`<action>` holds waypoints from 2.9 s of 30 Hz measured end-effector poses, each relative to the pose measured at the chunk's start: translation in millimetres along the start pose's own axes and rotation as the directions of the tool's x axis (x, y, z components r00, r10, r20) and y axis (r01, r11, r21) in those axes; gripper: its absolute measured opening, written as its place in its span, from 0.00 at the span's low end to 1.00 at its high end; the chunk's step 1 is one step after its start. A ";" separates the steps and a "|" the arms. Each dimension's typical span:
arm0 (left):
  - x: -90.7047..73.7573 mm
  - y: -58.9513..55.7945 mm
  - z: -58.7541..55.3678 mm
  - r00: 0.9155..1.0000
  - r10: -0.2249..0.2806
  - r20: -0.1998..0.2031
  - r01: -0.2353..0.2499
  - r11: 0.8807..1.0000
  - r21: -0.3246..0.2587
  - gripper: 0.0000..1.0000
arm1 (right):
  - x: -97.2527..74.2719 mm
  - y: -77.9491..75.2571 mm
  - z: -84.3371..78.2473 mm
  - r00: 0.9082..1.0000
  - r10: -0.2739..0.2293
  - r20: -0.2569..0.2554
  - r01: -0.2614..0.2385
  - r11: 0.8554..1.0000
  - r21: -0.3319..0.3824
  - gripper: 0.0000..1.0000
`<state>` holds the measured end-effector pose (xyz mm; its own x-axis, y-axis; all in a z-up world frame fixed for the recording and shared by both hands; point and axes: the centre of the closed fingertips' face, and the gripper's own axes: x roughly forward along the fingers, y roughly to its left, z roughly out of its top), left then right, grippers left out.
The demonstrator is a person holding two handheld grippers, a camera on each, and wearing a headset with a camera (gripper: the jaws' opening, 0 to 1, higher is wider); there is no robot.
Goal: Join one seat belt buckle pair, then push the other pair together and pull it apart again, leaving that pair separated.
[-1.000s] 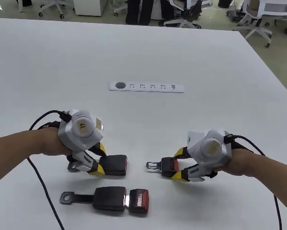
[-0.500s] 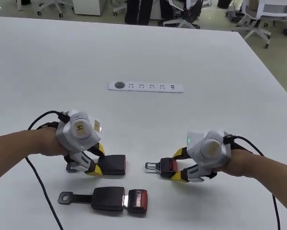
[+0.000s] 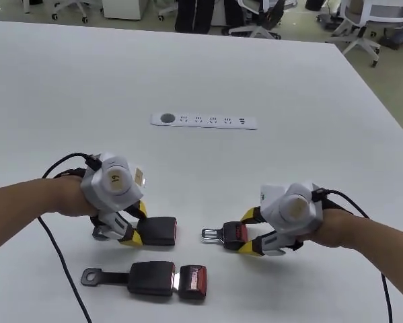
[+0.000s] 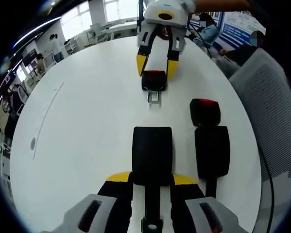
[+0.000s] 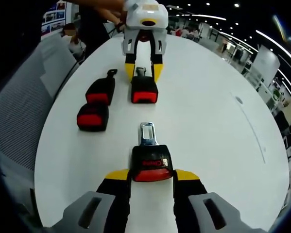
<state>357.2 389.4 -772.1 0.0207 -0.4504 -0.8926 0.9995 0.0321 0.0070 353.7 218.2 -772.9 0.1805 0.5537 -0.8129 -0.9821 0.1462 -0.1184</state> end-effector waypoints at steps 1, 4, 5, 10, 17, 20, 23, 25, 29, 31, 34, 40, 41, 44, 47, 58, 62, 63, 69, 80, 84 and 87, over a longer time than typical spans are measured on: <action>0.0 -0.4 0.4 1.000 -0.001 -0.001 0.001 1.000 -0.001 0.30 | 0.0 0.1 0.3 1.000 0.001 0.000 -0.001 1.000 0.000 0.30; 1.0 0.0 -0.1 1.000 -0.003 -0.001 0.003 1.000 -0.004 0.30 | 0.6 0.4 0.8 1.000 0.001 -0.002 -0.001 1.000 -0.005 0.30; 1.5 0.2 -0.8 1.000 -0.003 -0.001 0.003 1.000 -0.005 0.30 | 0.8 0.5 1.6 1.000 0.002 0.000 -0.002 1.000 -0.007 0.30; 2.7 0.2 -1.3 1.000 -0.008 0.004 0.008 1.000 -0.011 0.30 | 0.1 0.9 6.6 1.000 0.001 0.005 -0.001 1.000 -0.011 0.30; 3.1 -1.8 0.4 1.000 -0.011 -0.001 0.011 1.000 -0.011 0.30 | 2.3 0.6 10.9 1.000 0.004 0.006 -0.004 1.000 -0.020 0.30; 3.3 -2.6 1.1 1.000 -0.013 0.000 0.013 1.000 -0.014 0.30 | 5.1 0.1 13.6 1.000 0.005 0.009 -0.005 1.000 -0.020 0.30; 3.8 -2.0 -0.1 1.000 -0.016 0.001 0.016 1.000 -0.015 0.30 | 7.5 0.4 16.7 1.000 0.006 0.012 -0.006 1.000 -0.020 0.30; 4.3 -1.7 -0.4 1.000 -0.018 0.000 0.018 1.000 -0.017 0.31 | 9.6 -1.2 17.8 1.000 0.007 0.014 -0.007 1.000 -0.021 0.30; 4.5 -1.8 -1.7 1.000 -0.019 -0.005 0.019 1.000 -0.016 0.31 | 12.6 -0.2 21.1 1.000 0.010 0.020 -0.010 1.000 -0.020 0.30; 4.7 -2.3 -1.6 1.000 -0.020 -0.007 0.020 1.000 -0.016 0.31 | 14.1 0.5 22.8 1.000 0.013 0.023 -0.012 1.000 -0.020 0.30; 5.7 -1.8 -2.8 1.000 -0.020 -0.009 0.020 1.000 -0.016 0.31 | 15.1 3.0 26.0 1.000 0.013 0.026 -0.012 1.000 -0.022 0.30; 5.5 -2.4 -2.6 1.000 -0.024 -0.008 0.024 1.000 -0.020 0.31 | 17.3 4.3 31.1 0.999 0.015 0.031 -0.014 1.000 -0.023 0.30; 5.5 -2.5 -2.4 1.000 -0.024 -0.008 0.024 1.000 -0.020 0.31 | 18.4 3.7 31.7 0.999 0.016 0.032 -0.015 1.000 -0.022 0.30; 6.4 -1.2 -3.7 1.000 -0.026 -0.009 0.026 0.999 -0.022 0.31 | 21.0 2.6 32.9 0.999 0.016 0.035 -0.016 1.000 -0.023 0.30; 7.3 -0.1 -5.1 1.000 -0.028 -0.010 0.028 0.999 -0.021 0.31 | 21.9 3.6 35.8 0.999 0.016 0.038 -0.015 1.000 -0.025 0.30; 8.5 -0.4 -5.5 1.000 -0.028 -0.010 0.028 0.999 -0.025 0.31 | 28.3 6.4 42.1 0.999 0.023 0.044 -0.022 0.999 -0.030 0.30; 9.9 2.2 -8.8 1.000 -0.028 -0.011 0.028 0.999 -0.027 0.31 | 30.2 6.2 44.4 0.999 0.025 0.048 -0.023 0.999 -0.029 0.30; 9.9 2.2 -8.8 1.000 -0.028 -0.010 0.027 0.999 -0.027 0.31 | 30.8 6.0 44.6 0.999 0.024 0.047 -0.022 0.999 -0.031 0.30; 9.0 -1.5 -5.5 1.000 -0.024 -0.004 0.024 0.999 -0.036 0.31 | 30.1 7.1 45.6 0.999 0.023 0.042 -0.021 0.999 -0.038 0.30; 8.9 -1.1 -5.5 1.000 -0.020 -0.001 0.020 0.999 -0.041 0.31 | 37.8 6.8 55.1 0.998 0.023 0.065 -0.021 0.999 -0.027 0.30; 8.3 -1.6 -4.4 1.000 -0.021 -0.001 0.021 0.999 -0.038 0.31 | 37.9 8.0 55.2 0.998 0.016 0.064 -0.015 1.000 -0.018 0.30; 8.5 -1.1 -4.8 1.000 -0.020 -0.002 0.020 0.999 -0.035 0.30 | 37.5 9.0 56.1 0.998 0.013 0.066 -0.012 1.000 -0.023 0.29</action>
<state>356.1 389.7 -781.9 0.0007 -0.4493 -0.8934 0.9981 0.0547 -0.0267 354.6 286.2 -772.5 0.1707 0.6087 -0.7748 -0.9851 0.1212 -0.1218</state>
